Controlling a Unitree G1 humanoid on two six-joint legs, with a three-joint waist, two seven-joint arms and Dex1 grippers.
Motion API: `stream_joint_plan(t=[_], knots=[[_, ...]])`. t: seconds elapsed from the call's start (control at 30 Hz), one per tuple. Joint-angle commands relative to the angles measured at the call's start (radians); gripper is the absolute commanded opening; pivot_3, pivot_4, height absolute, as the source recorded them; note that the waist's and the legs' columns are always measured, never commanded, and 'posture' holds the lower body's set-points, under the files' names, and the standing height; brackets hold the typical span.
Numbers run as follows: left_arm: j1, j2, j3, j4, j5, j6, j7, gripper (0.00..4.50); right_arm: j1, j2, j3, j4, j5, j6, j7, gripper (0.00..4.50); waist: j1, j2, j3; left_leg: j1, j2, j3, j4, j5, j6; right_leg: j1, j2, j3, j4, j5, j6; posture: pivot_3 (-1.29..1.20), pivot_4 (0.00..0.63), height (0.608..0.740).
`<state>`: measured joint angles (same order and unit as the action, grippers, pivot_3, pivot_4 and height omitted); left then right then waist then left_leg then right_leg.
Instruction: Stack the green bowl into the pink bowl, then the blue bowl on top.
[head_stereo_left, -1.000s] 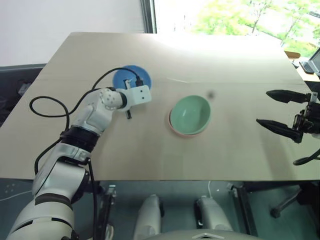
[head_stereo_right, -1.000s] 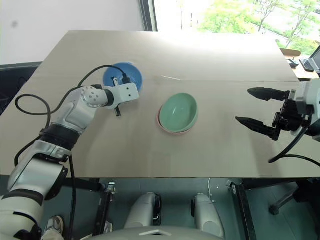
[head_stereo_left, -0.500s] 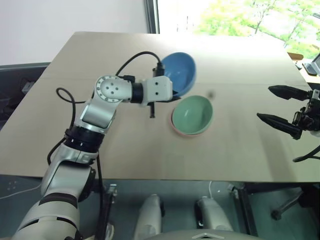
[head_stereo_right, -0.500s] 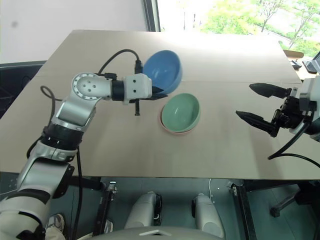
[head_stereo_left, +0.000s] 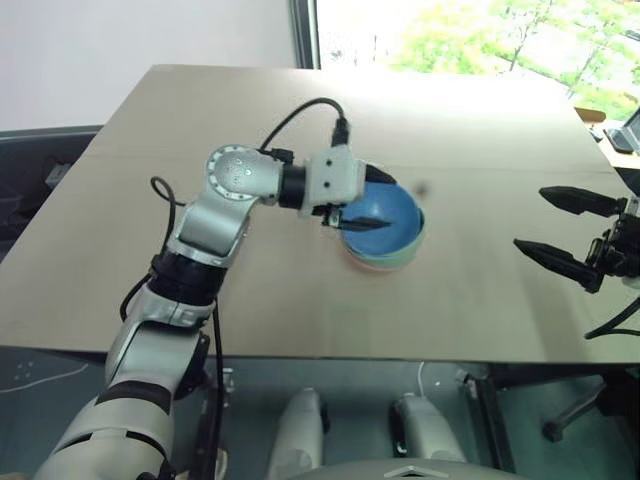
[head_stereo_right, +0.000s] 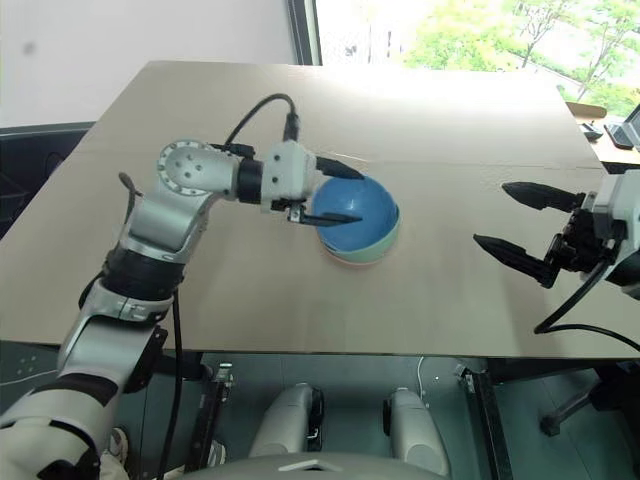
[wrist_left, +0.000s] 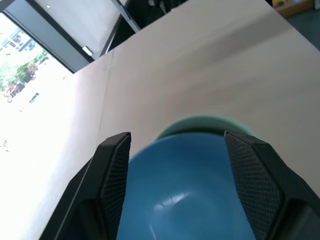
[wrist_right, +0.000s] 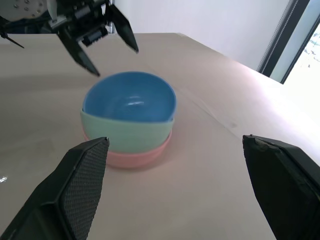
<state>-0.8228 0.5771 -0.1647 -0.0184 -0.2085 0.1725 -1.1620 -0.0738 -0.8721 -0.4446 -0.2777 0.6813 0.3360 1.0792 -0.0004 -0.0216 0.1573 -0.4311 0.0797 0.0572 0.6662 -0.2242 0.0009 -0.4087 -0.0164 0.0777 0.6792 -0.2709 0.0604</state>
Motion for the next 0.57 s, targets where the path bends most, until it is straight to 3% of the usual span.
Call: stream_joint_plan(t=[0.03,0.33,0.57], knots=[[0.153,0.044,0.189,-0.1,-0.078,0.103,0.123,3.2,0.001,-0.017,0.03,0.017,-0.065,-0.029,-0.005,4.5,-0.015,0.001,-0.001,0.0,0.0,0.0,0.0,0.0,0.0,0.0,0.0,0.0,0.0,0.0,0.0,0.0,0.15,0.74],[0.677,0.196,0.529,-0.365,-0.294,0.275,0.098,3.2,-0.032,-0.051,0.066,0.148,-0.115,-0.046,0.078,4.5,-0.011,0.0,0.0,0.0,0.0,0.0,0.0,0.0,0.0,0.0,-0.001,-0.001,0.0,0.0,0.0,0.0,0.15,0.74],[0.914,0.272,0.693,-0.424,-0.37,0.335,0.069,3.2,-0.032,-0.075,0.055,0.179,-0.105,-0.031,0.122,4.5,-0.008,0.0,0.0,0.001,0.001,-0.001,0.0,0.0,0.0,0.001,-0.002,-0.003,0.0,0.0,-0.001,0.0,0.15,0.74]])
